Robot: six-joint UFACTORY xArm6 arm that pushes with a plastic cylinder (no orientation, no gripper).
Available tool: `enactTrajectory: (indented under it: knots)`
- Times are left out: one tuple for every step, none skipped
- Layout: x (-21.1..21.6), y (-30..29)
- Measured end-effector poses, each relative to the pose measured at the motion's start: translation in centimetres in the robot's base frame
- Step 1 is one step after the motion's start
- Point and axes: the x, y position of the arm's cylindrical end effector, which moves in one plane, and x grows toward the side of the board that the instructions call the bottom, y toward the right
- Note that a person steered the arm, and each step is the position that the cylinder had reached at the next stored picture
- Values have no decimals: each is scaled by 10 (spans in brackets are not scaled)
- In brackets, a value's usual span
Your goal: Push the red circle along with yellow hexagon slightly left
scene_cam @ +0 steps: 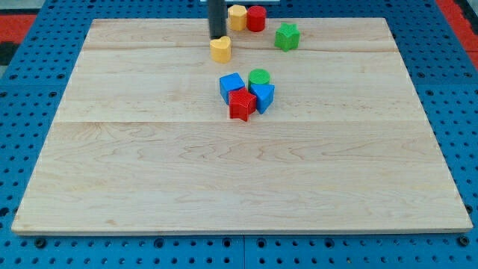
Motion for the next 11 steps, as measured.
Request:
enactTrajectory:
  knots:
    - [-4, 34]
    - [-4, 70]
    - [-8, 108]
    - [-38, 122]
    - [-46, 117]
    - [-46, 98]
    - [-46, 44]
    - [-46, 23]
    - [-21, 39]
    - [56, 45]
    - [90, 42]
